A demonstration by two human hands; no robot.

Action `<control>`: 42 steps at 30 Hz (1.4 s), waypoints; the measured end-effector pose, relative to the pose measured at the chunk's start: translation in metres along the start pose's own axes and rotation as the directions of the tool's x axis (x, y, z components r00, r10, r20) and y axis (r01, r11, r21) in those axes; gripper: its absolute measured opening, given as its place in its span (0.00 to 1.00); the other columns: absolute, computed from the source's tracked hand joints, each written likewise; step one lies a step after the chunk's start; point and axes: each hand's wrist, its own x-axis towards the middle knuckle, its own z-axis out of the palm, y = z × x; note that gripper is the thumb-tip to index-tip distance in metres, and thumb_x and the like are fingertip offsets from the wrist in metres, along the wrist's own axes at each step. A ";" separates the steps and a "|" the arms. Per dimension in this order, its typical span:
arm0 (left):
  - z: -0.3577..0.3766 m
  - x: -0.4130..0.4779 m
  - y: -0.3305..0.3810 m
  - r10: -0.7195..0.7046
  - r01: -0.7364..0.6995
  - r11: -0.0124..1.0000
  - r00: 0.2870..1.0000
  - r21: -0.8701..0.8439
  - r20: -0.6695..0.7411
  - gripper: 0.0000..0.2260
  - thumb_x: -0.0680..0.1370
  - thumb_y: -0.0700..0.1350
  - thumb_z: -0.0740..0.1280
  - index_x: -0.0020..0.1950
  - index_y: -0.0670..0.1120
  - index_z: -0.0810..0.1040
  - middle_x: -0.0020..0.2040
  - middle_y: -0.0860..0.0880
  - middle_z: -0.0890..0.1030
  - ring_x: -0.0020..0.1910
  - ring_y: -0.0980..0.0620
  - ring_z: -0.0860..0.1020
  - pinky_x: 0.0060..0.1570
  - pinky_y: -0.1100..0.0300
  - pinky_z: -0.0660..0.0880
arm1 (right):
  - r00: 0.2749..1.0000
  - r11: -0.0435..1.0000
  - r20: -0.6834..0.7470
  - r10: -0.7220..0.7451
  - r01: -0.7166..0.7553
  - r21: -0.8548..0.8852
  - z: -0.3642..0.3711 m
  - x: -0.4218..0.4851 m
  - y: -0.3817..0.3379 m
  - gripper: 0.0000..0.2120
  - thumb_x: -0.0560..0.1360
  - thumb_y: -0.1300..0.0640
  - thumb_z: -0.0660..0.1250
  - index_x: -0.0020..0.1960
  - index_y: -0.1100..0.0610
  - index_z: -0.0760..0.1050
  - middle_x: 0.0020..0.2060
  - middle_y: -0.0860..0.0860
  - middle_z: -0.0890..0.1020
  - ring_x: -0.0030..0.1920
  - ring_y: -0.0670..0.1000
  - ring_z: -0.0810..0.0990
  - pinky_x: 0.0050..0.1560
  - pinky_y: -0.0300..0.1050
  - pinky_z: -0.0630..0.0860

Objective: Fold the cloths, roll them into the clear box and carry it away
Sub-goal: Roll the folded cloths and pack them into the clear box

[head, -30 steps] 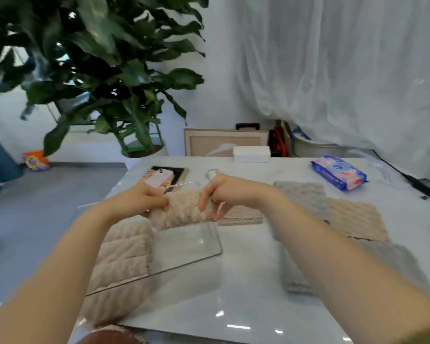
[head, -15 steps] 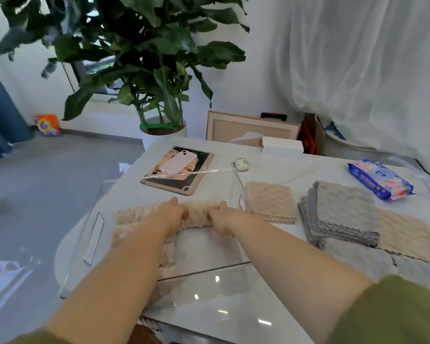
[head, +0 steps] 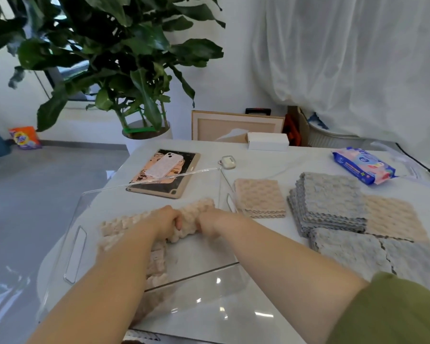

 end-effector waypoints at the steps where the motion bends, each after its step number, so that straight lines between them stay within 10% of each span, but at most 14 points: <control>1: 0.001 0.000 0.001 0.008 -0.008 1.000 1.000 0.002 0.008 0.14 0.72 0.30 0.58 0.42 0.50 0.69 0.48 0.49 0.66 0.47 0.47 0.70 0.41 0.60 0.64 | 1.000 0.999 0.024 0.012 -0.012 0.030 0.001 -0.001 0.001 0.23 0.78 0.63 0.58 0.73 0.62 0.62 0.72 0.60 0.63 0.65 0.60 0.70 0.59 0.48 0.69; 4: 0.002 -0.002 0.007 0.024 -0.022 0.998 0.999 -0.067 0.026 0.13 0.73 0.31 0.57 0.51 0.48 0.65 0.50 0.46 0.65 0.46 0.46 0.68 0.42 0.57 0.63 | 0.995 1.000 0.095 0.006 -0.009 0.026 0.002 -0.004 0.003 0.25 0.79 0.63 0.55 0.75 0.59 0.56 0.75 0.60 0.54 0.69 0.62 0.65 0.63 0.51 0.65; 8: -0.005 -0.004 0.009 0.070 -0.065 0.980 0.997 -0.186 0.023 0.17 0.73 0.28 0.53 0.54 0.47 0.65 0.43 0.47 0.67 0.37 0.51 0.66 0.33 0.59 0.61 | 0.997 0.998 0.052 -0.054 0.052 0.043 0.004 0.005 0.002 0.18 0.77 0.66 0.58 0.66 0.62 0.68 0.60 0.60 0.74 0.50 0.57 0.72 0.48 0.47 0.68; 20: -0.010 -0.016 0.024 -0.037 0.052 0.960 0.997 0.274 -0.062 0.13 0.73 0.38 0.63 0.55 0.50 0.67 0.62 0.45 0.62 0.48 0.44 0.73 0.45 0.53 0.72 | 0.997 0.996 0.026 -0.075 0.076 -0.036 0.001 -0.009 0.001 0.17 0.78 0.66 0.58 0.66 0.65 0.69 0.63 0.61 0.74 0.49 0.56 0.72 0.49 0.46 0.68; 24: -0.038 -0.031 0.038 -0.046 0.093 0.931 0.989 0.353 -0.139 0.13 0.75 0.38 0.61 0.58 0.49 0.70 0.65 0.45 0.61 0.49 0.43 0.75 0.45 0.52 0.75 | 0.991 0.977 -0.002 -0.132 0.130 0.171 -0.016 -0.039 0.008 0.15 0.76 0.68 0.56 0.61 0.65 0.73 0.59 0.60 0.76 0.49 0.56 0.76 0.48 0.47 0.74; 31: -0.081 -0.047 0.122 0.024 -0.077 0.995 0.815 -0.066 -0.579 0.12 0.76 0.35 0.59 0.54 0.46 0.75 0.55 0.46 0.73 0.47 0.48 0.71 0.45 0.54 0.70 | 0.861 0.477 -0.508 -0.018 0.454 0.753 0.014 -0.154 0.058 0.22 0.65 0.79 0.50 0.41 0.59 0.76 0.38 0.52 0.79 0.37 0.44 0.78 0.42 0.34 0.76; 36: -0.047 -0.052 0.231 0.142 -0.365 0.904 0.748 -0.223 -0.649 0.13 0.74 0.32 0.56 0.51 0.44 0.77 0.51 0.47 0.78 0.51 0.48 0.74 0.49 0.57 0.69 | 0.816 0.215 -0.398 0.420 0.337 0.917 0.067 -0.207 0.156 0.23 0.64 0.82 0.47 0.32 0.61 0.74 0.25 0.51 0.77 0.25 0.41 0.76 0.31 0.33 0.72; 42: 0.027 -0.010 0.349 0.337 -0.465 0.851 0.840 -0.244 -0.426 0.12 0.75 0.32 0.58 0.50 0.43 0.78 0.52 0.43 0.80 0.52 0.43 0.76 0.50 0.56 0.70 | 0.745 0.126 -0.226 0.628 0.190 0.974 0.105 -0.263 0.267 0.23 0.66 0.80 0.46 0.33 0.61 0.73 0.29 0.56 0.75 0.28 0.49 0.73 0.30 0.37 0.67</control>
